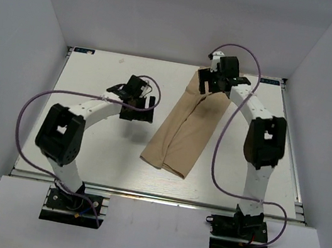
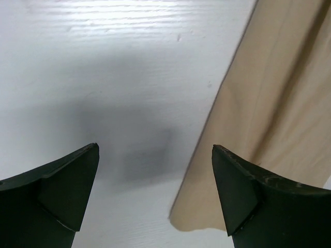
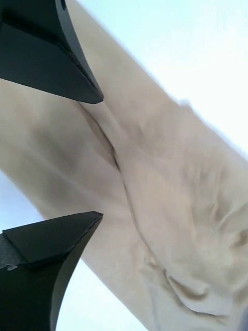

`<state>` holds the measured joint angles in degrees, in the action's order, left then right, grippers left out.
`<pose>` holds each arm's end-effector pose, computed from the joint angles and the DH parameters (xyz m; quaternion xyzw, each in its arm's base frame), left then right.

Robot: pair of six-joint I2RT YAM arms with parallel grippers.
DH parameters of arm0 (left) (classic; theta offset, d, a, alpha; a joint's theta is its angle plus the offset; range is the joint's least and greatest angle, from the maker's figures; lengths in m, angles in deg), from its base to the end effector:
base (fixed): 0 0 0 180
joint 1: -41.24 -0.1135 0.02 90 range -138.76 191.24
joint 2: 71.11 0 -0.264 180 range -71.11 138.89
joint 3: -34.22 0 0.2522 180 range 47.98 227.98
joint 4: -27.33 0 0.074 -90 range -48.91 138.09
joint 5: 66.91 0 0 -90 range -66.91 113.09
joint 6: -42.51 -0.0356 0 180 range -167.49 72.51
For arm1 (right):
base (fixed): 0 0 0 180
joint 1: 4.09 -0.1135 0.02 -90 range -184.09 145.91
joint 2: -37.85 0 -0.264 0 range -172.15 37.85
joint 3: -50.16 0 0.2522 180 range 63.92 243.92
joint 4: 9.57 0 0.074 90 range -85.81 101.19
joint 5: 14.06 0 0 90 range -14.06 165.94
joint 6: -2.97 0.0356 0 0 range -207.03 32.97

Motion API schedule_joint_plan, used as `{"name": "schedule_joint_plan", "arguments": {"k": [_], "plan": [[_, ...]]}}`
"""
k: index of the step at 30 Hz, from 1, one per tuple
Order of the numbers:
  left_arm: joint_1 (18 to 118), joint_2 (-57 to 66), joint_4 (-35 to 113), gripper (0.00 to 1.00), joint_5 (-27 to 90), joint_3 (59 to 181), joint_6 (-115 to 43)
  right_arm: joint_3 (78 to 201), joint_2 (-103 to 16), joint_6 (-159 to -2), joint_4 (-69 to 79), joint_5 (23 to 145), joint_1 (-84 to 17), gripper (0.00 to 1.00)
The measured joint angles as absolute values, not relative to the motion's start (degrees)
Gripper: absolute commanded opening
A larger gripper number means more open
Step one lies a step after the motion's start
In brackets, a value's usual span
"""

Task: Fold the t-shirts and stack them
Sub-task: Rotate the tshirt 90 degrees, then grab the bottom of the folded rectangular tshirt with both arms

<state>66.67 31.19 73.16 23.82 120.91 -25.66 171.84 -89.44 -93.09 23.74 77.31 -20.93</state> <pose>0.3353 -0.1599 0.2073 0.0320 0.9686 -0.1045 0.2235 0.4938 0.1504 0.2300 -0.1842 0.8832 0.0512 0.4282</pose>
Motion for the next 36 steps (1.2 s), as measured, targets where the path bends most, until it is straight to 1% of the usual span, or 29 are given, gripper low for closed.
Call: {"name": "schedule_joint_plan", "arguments": {"k": [5, 8, 10, 16, 21, 25, 26, 27, 28, 30, 31, 32, 33, 35, 36], "plan": [[65.2, 20.4, 70.5, 1.00, 26.1, 109.3, -24.6, 154.9, -67.4, -91.8, 21.9, 80.4, -25.4, 0.90], [66.3, 18.0, 68.8, 1.00, 29.2, 105.1, -25.5, 141.5, -55.1, -88.2, 21.4, 85.4, -26.3, 0.90], [67.1, 16.5, 67.2, 1.00, 32.0, 102.2, -26.3, 134.0, -49.7, -85.8, 23.1, 87.9, -27.0, 0.90], [69.4, 14.2, 64.1, 1.00, 39.2, 96.4, -28.0, 115.8, -42.9, -79.3, 28.0, 96.3, -30.9, 0.90], [71.2, 14.5, 62.9, 1.00, 40.4, 95.6, -28.5, 108.9, -41.4, -74.4, 29.7, 102.1, -34.2, 0.90], [72.3, 15.6, 62.2, 0.91, 40.2, 95.5, -28.5, 107.1, -41.8, -71.5, 28.4, 104.3, -36.4, 0.90], [72.5, 15.9, 62.0, 0.85, 40.0, 95.5, -28.5, 106.9, -42.2, -70.8, 28.0, 104.4, -37.0, 0.88], [72.7, 16.2, 62.0, 0.83, 39.8, 95.4, -28.3, 106.8, -42.6, -70.3, 27.6, 104.3, -37.7, 0.85], [72.9, 16.3, 61.8, 0.82, 39.6, 95.2, -28.2, 106.7, -43.1, -69.4, 27.3, 103.9, -38.2, 0.85], [73.2, 16.5, 61.6, 0.81, 39.3, 94.7, -28.1, 106.3, -43.8, -67.7, 26.8, 102.4, -39.2, 0.82], [73.4, 16.6, 61.6, 0.79, 39.1, 94.3, -28.1, 106.1, -44.3, -66.8, 26.6, 101.5, -39.5, 0.82], [73.7, 16.7, 61.6, 0.75, 38.9, 94.0, -28.0, 106.0, -44.7, -65.9, 26.5, 100.5, -39.7, 0.77], [74.0, 16.8, 61.5, 0.73, 38.9, 93.6, -27.9, 105.7, -45.1, -65.1, 26.3, 99.8, -39.9, 0.75], [74.5, 16.9, 61.5, 0.62, 38.9, 93.1, -27.7, 105.3, -45.8, -63.4, 26.2, 98.3, -40.2, 0.69], [74.9, 16.9, 61.2, 0.52, 39.1, 92.8, -27.4, 105.2, -46.2, -62.7, 26.3, 97.7, -40.3, 0.68]]}}
